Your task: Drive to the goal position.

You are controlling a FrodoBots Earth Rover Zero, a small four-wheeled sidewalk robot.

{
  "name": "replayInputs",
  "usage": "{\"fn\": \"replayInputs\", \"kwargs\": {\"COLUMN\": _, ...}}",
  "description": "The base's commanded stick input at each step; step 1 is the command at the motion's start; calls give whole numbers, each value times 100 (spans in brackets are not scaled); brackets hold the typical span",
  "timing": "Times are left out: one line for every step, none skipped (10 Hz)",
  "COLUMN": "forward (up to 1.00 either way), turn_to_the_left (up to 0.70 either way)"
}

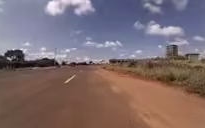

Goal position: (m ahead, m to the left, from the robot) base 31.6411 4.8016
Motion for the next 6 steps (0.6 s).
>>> {"fn": "replayInputs", "kwargs": {"forward": 100, "turn_to_the_left": 9}}
{"fn": "replayInputs", "kwargs": {"forward": 100, "turn_to_the_left": 42}}
{"fn": "replayInputs", "kwargs": {"forward": 100, "turn_to_the_left": 42}}
{"fn": "replayInputs", "kwargs": {"forward": 100, "turn_to_the_left": 42}}
{"fn": "replayInputs", "kwargs": {"forward": 100, "turn_to_the_left": 2}}
{"fn": "replayInputs", "kwargs": {"forward": 100, "turn_to_the_left": 2}}
